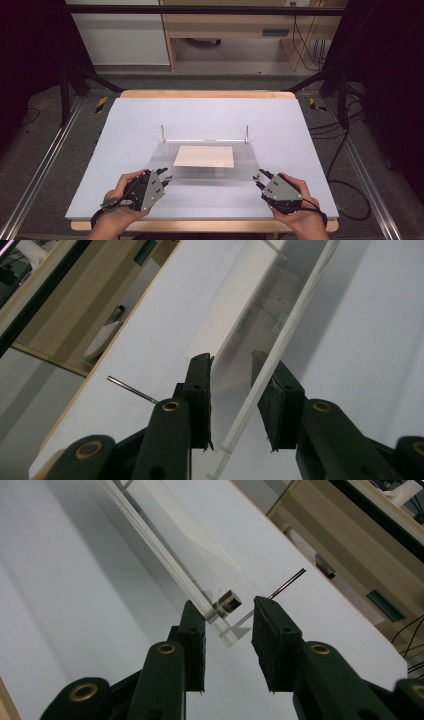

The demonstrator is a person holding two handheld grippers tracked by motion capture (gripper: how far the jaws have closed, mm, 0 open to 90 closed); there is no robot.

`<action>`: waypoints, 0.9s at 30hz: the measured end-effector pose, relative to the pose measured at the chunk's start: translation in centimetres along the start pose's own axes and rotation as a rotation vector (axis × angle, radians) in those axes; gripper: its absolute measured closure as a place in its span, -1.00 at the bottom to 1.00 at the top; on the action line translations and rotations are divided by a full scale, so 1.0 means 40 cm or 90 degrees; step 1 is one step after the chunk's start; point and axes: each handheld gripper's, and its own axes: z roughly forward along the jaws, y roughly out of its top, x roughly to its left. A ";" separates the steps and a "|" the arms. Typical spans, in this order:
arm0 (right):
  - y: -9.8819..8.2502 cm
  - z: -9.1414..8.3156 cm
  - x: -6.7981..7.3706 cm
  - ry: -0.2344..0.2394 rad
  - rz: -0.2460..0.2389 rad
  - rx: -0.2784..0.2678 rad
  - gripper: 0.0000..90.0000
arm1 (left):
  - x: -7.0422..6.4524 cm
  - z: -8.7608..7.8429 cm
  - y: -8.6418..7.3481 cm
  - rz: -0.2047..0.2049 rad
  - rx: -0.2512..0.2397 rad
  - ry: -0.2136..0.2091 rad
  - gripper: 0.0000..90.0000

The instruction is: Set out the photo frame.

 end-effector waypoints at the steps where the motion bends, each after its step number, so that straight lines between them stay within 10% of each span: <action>1: 0.006 0.000 -0.001 0.001 -0.001 0.002 0.52 | 0.006 -0.002 -0.001 -0.005 -0.002 0.002 0.51; 27: 0.068 0.036 -0.083 0.054 0.047 -0.045 0.40 | 0.116 -0.002 0.045 -0.044 0.006 -0.041 0.52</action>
